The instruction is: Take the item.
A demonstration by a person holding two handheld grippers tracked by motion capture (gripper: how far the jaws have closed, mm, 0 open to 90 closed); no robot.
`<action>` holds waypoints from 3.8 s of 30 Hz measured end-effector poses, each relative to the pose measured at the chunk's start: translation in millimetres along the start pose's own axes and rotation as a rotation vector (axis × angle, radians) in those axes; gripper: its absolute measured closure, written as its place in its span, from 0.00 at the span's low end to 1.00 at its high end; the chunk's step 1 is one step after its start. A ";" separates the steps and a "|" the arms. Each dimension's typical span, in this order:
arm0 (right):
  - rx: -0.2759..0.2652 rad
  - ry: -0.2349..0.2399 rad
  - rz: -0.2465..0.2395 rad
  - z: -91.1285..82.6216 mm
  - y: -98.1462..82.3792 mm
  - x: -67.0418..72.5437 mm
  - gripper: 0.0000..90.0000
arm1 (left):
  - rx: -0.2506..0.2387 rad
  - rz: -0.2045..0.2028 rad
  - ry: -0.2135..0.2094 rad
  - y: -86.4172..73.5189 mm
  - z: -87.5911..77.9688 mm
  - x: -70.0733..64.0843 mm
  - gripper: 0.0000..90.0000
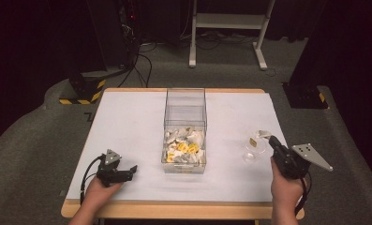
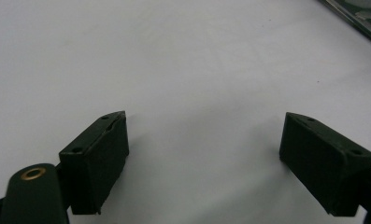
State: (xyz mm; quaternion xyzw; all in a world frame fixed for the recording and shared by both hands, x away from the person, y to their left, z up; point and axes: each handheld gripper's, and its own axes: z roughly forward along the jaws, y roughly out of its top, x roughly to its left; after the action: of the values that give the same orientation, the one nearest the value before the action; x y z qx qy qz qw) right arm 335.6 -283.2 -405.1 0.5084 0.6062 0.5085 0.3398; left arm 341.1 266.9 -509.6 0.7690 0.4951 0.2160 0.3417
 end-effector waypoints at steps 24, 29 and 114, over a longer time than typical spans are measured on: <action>0.094 0.008 -0.009 18.5 -19.0 0.9 0.99 | 0.000 0.000 0.000 0.0 0.0 0.0 0.18; 0.104 0.010 -0.011 21.0 -21.4 1.8 0.99 | 0.000 0.002 0.001 0.1 0.0 0.1 0.18; 0.173 0.184 -0.156 54.8 -35.1 94.8 0.46 | -0.001 0.004 0.004 -0.1 -0.1 -0.2 0.18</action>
State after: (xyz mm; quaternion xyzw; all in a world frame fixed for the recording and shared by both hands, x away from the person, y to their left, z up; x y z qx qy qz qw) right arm 353.1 -176.0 -442.7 0.4386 0.7140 0.4706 0.2762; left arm 340.9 266.8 -509.6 0.7692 0.4943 0.2186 0.3408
